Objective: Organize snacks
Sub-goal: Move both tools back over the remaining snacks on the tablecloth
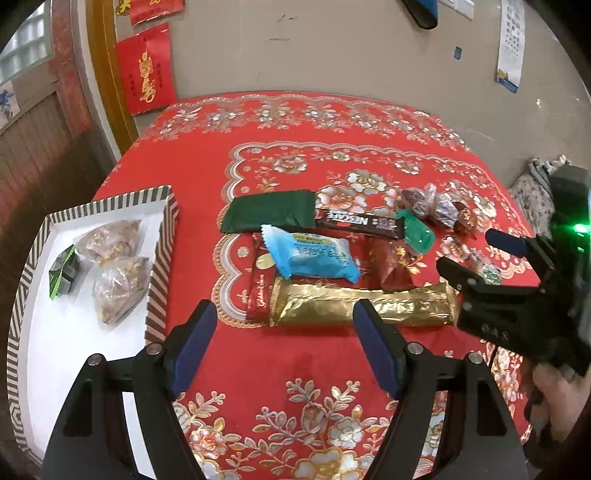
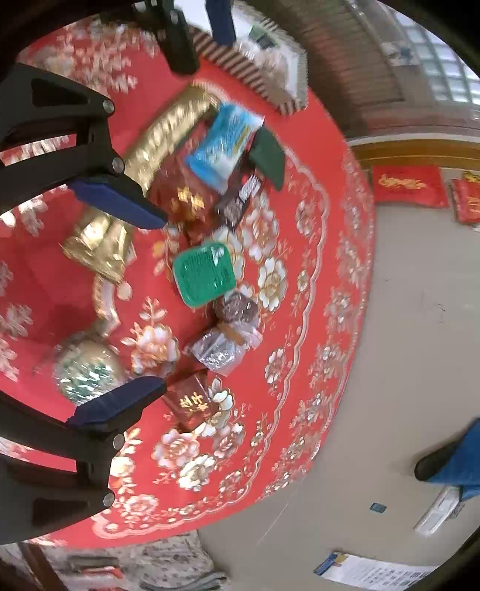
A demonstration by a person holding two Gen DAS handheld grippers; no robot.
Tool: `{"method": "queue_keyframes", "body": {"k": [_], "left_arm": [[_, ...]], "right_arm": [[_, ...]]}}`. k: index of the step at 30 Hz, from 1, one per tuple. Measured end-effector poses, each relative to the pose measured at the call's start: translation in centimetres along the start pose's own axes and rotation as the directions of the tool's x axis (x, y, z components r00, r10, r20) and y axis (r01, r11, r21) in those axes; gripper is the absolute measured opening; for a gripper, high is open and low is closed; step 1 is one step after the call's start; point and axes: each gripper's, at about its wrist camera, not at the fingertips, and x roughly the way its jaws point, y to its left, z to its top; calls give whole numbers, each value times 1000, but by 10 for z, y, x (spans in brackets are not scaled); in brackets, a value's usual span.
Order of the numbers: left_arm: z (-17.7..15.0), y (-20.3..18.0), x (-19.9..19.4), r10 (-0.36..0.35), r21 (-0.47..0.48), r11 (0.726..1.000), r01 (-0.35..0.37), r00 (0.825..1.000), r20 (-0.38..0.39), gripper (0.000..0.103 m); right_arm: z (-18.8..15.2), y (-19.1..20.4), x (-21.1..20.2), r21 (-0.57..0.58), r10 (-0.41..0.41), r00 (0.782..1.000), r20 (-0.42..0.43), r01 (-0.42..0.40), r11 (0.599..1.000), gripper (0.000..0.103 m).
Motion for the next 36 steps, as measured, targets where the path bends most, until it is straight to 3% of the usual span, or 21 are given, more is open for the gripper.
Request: {"method": "queue_keyframes", "body": {"k": [6, 12, 14, 16, 20, 30, 36], "left_arm": [[-3, 8, 6, 8, -16, 1000, -8, 1000, -17, 76], [-9, 7, 11, 10, -7, 1000, -11, 999, -36, 76], [-11, 7, 14, 10, -18, 1000, -11, 999, -44, 76], [-14, 6, 16, 2, -24, 1000, -3, 999, -51, 76], [-20, -4, 19, -16, -28, 1000, 14, 998, -65, 76], [-16, -36, 36, -42, -82, 996, 36, 996, -73, 76], [-14, -51, 47, -7, -67, 998, 1, 996, -89, 76]], "right_arm": [[-7, 4, 20, -59, -9, 997, -71, 5, 998, 83], [-39, 37, -11, -124, 152, 980, -132, -168, 978, 83], [-47, 46, -26, -124, 221, 969, -112, -234, 964, 83], [-49, 44, -40, -104, 191, 980, -59, -197, 975, 83], [-47, 23, -55, -29, 213, 977, -1, -213, 977, 83], [-56, -54, -57, 161, 189, 982, 28, -191, 968, 83], [-61, -78, -59, 194, 178, 983, 44, -184, 964, 84]]}}
